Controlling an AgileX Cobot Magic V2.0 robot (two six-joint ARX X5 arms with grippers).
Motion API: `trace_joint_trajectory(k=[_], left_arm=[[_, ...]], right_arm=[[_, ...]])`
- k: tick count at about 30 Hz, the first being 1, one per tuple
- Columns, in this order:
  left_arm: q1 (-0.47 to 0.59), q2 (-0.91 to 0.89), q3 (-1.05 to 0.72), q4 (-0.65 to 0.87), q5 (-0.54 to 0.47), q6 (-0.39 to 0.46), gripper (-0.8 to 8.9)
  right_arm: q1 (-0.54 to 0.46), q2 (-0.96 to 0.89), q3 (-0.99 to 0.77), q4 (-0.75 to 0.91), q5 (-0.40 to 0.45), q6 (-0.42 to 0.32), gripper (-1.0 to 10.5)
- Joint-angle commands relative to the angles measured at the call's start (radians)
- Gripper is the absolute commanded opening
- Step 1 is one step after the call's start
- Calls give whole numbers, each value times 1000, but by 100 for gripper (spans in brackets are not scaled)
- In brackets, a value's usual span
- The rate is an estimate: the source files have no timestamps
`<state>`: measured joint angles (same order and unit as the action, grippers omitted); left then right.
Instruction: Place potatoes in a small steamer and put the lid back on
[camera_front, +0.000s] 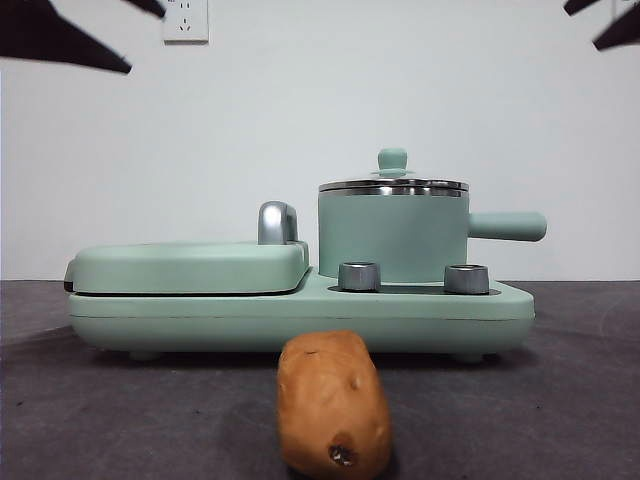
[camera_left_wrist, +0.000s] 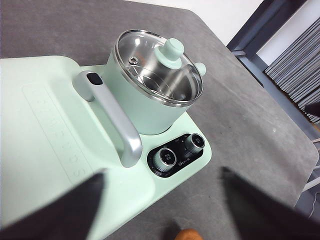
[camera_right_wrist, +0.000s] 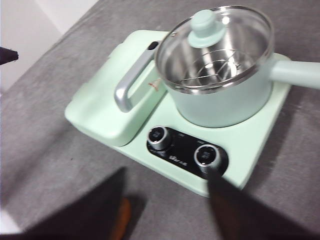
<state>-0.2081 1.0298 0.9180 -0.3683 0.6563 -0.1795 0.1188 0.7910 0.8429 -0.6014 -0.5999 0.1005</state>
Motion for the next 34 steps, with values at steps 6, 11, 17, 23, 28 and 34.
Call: trace_joint_trajectory(k=[6, 11, 17, 23, 28, 34], left_arm=[[-11, 16, 22, 76, 6, -51, 503], [-26, 46, 44, 129, 5, -126, 503], [-75, 201, 243, 60, 1, -135, 503], [-154, 427, 569, -129, -6, -119, 503], [-230, 600, 811, -262, -76, -65, 503], [-320, 800, 1113, -430, -232, 23, 503]], right_arm=[[5, 5, 14, 31, 5, -6, 448], [4, 6, 14, 32, 5, 26, 448], [5, 6, 14, 31, -3, 31, 448], [5, 6, 14, 31, -3, 51, 448], [7, 5, 14, 29, -6, 66, 447], [24, 5, 14, 28, -6, 76, 447]])
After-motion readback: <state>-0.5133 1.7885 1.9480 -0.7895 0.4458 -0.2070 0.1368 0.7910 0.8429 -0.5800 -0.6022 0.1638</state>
